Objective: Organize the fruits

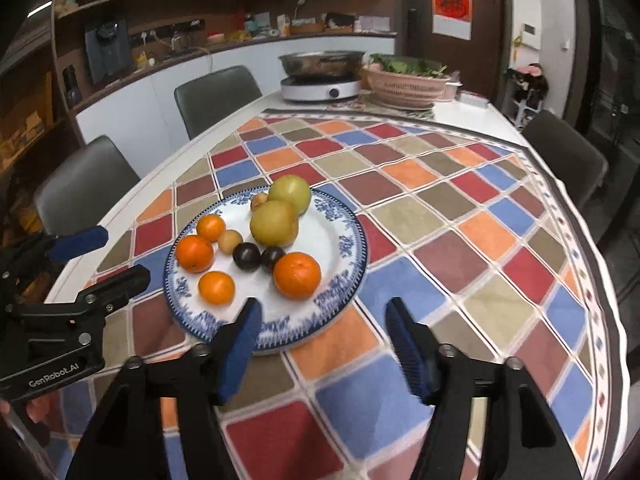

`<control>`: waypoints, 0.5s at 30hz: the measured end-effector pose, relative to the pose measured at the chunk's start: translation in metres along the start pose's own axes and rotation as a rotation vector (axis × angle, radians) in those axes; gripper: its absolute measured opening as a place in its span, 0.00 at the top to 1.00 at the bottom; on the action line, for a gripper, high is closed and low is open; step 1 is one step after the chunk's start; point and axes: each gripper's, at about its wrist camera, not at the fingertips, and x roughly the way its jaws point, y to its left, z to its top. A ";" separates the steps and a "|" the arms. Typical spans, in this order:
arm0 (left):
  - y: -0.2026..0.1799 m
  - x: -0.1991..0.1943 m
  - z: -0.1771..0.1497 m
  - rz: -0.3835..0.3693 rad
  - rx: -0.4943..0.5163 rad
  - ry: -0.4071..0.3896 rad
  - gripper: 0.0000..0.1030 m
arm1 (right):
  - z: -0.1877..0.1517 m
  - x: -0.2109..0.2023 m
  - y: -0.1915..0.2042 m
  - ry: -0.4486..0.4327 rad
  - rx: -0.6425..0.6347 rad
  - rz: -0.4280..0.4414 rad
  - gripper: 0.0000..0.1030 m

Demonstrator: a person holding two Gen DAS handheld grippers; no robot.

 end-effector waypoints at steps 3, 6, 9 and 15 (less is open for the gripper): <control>-0.004 -0.023 -0.007 0.029 -0.016 -0.034 0.22 | -0.011 -0.025 0.000 -0.030 0.016 -0.013 0.31; -0.007 -0.047 -0.016 0.040 -0.038 -0.067 0.14 | -0.021 -0.047 -0.001 -0.057 0.042 -0.024 0.27; -0.013 -0.067 -0.027 0.052 -0.037 -0.088 0.07 | -0.033 -0.069 0.000 -0.084 0.054 -0.037 0.23; -0.020 -0.099 -0.047 0.066 -0.057 -0.115 0.00 | -0.057 -0.108 0.009 -0.120 0.028 -0.058 0.22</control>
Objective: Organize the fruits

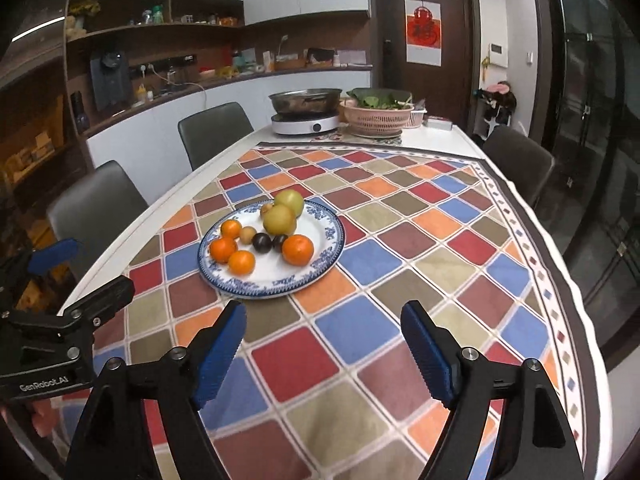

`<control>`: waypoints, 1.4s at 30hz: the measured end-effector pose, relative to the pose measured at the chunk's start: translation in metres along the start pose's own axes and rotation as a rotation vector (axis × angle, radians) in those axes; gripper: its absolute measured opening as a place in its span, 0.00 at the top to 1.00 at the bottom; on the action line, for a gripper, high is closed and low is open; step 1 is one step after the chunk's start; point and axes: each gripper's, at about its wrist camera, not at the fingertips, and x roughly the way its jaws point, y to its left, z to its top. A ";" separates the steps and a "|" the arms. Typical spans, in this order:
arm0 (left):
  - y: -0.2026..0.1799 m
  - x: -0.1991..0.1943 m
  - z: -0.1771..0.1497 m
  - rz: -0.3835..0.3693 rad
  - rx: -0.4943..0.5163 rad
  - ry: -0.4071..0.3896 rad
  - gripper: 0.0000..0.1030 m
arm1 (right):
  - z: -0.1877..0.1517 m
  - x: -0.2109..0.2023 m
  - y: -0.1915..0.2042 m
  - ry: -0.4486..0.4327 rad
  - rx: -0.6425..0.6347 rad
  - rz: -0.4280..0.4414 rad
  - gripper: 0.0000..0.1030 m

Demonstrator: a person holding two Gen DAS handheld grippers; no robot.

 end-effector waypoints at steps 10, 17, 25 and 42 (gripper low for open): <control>0.002 -0.038 -0.020 0.006 -0.032 -0.019 0.00 | -0.029 -0.042 0.009 -0.048 0.022 -0.014 0.17; 0.002 -0.052 -0.030 0.005 -0.041 -0.040 0.00 | -0.040 -0.058 0.016 -0.067 0.021 -0.025 0.17; 0.000 -0.058 -0.039 -0.007 -0.046 -0.047 0.00 | -0.051 -0.070 0.017 -0.084 0.016 -0.048 0.17; -0.001 -0.066 -0.047 -0.030 -0.056 -0.060 0.00 | -0.058 -0.077 0.015 -0.089 0.018 -0.051 0.17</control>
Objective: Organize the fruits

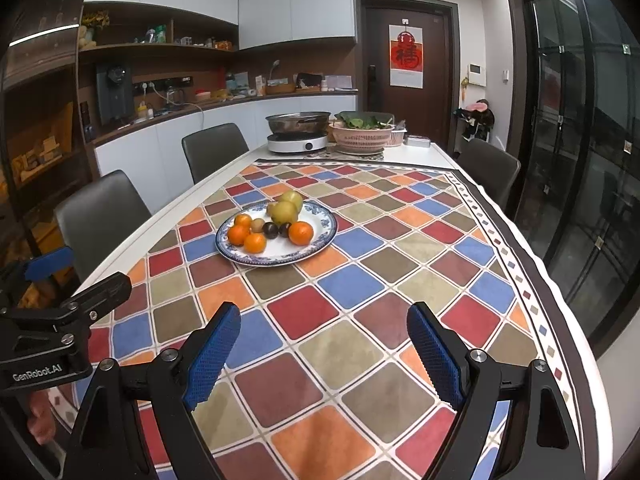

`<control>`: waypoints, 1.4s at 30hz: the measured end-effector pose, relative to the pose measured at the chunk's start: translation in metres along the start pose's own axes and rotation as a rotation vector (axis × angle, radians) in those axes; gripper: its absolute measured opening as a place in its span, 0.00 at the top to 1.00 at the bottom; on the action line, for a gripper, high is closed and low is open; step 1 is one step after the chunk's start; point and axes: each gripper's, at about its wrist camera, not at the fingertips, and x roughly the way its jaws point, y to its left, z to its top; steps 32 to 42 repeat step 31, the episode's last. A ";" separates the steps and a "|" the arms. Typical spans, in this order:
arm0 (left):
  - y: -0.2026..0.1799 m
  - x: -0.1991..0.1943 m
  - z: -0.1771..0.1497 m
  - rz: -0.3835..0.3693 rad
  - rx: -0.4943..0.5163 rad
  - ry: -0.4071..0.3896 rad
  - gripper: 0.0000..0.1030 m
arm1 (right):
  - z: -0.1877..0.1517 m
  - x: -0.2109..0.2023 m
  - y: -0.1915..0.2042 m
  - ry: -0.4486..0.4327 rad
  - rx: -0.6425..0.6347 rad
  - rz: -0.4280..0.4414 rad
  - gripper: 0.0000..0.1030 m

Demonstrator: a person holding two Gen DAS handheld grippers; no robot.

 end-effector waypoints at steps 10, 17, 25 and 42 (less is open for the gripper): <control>-0.001 -0.004 0.001 -0.007 0.001 -0.016 0.00 | 0.000 0.000 0.001 -0.001 0.000 0.002 0.17; -0.001 -0.005 0.001 -0.009 0.001 -0.016 0.00 | -0.001 0.000 0.001 0.000 0.001 0.004 0.17; -0.001 -0.006 0.000 -0.013 -0.002 -0.017 0.00 | -0.002 0.000 0.002 0.002 0.001 0.004 0.17; -0.001 -0.006 0.000 -0.012 -0.004 -0.017 0.00 | -0.002 0.000 0.002 0.002 0.002 0.004 0.17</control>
